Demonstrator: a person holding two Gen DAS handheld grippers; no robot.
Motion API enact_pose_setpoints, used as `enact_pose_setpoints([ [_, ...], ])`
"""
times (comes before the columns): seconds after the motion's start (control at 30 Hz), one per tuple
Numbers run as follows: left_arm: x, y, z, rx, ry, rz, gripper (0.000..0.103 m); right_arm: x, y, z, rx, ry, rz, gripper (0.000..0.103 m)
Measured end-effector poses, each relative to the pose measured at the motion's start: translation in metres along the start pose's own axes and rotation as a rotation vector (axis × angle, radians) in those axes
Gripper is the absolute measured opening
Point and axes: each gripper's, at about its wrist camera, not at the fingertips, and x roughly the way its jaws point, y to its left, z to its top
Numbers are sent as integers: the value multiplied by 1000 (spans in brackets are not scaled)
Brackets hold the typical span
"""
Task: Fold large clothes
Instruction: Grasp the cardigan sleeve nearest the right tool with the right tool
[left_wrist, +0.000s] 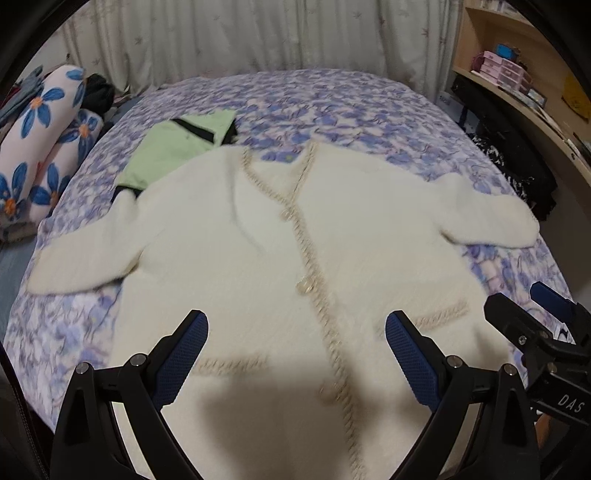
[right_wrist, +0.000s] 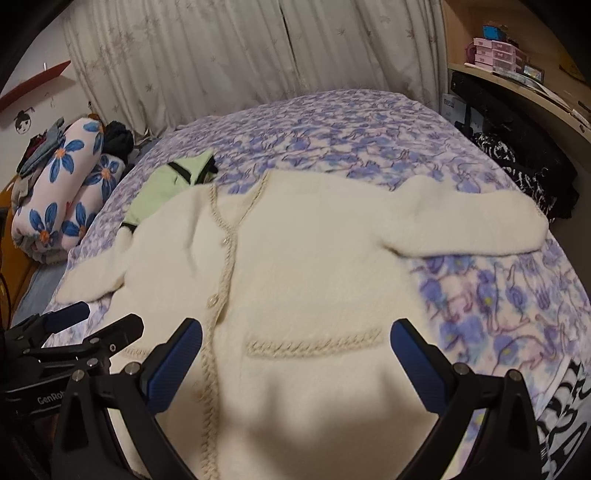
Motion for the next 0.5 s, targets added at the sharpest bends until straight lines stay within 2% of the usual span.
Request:
enact_pose_setpoints([
  [0.27, 19, -38, 49, 82, -62, -15, 96, 2, -55, 35, 46, -35, -35, 102],
  [0.5, 45, -75, 92, 144, -154, -49, 96, 20, -132, 67, 162, -37, -123, 99],
])
